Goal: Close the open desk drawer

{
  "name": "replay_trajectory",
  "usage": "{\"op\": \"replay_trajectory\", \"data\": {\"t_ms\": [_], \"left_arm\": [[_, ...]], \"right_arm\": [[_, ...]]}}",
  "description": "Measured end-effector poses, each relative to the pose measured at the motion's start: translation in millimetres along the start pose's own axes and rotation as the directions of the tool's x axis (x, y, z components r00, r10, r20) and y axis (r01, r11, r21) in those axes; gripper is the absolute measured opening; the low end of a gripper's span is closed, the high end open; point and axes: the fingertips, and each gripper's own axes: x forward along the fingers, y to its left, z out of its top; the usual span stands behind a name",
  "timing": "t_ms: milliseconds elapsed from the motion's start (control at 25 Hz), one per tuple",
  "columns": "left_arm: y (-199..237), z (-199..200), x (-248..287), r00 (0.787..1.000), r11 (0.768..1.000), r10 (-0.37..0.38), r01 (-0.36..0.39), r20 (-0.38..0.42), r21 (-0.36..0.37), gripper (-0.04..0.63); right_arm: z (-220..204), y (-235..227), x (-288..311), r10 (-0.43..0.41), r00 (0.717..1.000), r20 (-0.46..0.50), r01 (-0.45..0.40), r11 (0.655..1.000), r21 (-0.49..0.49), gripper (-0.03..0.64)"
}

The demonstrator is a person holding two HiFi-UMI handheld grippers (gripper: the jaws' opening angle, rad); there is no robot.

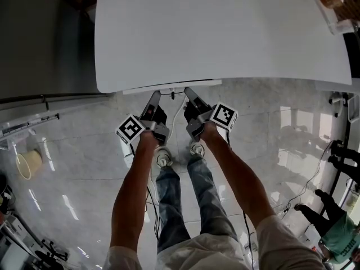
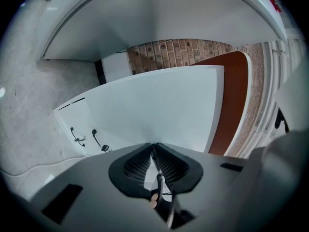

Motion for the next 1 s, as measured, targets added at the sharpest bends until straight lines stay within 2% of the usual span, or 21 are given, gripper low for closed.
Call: {"op": "replay_trajectory", "data": {"t_ms": [200, 520, 800, 1000], "left_arm": [[3.2, 25.1, 34.6, 0.999, 0.999, 0.038, -0.038, -0.014, 0.009, 0.054], [-5.9, 42.0, 54.6, 0.997, 0.997, 0.075, -0.075, -0.022, 0.02, 0.054], [-6.0, 41.3, 53.2, 0.997, 0.997, 0.073, -0.073, -0.017, -0.008, 0.054], [-10.7, 42.3, 53.0, 0.998, 0.998, 0.065, -0.065, -0.009, 0.018, 0.054]], "right_arm": [[24.9, -3.3, 34.0, -0.034, 0.998, 0.052, 0.03, 0.997, 0.072, 0.054], [42.8, 6.6, 53.1, -0.053, 0.997, 0.057, 0.05, 0.997, 0.059, 0.054], [42.4, 8.1, 54.0, -0.06, 0.997, 0.047, 0.058, 0.997, 0.059, 0.054], [43.7, 9.5, 54.4, -0.061, 0.996, 0.059, 0.056, 0.995, 0.078, 0.055]]}}
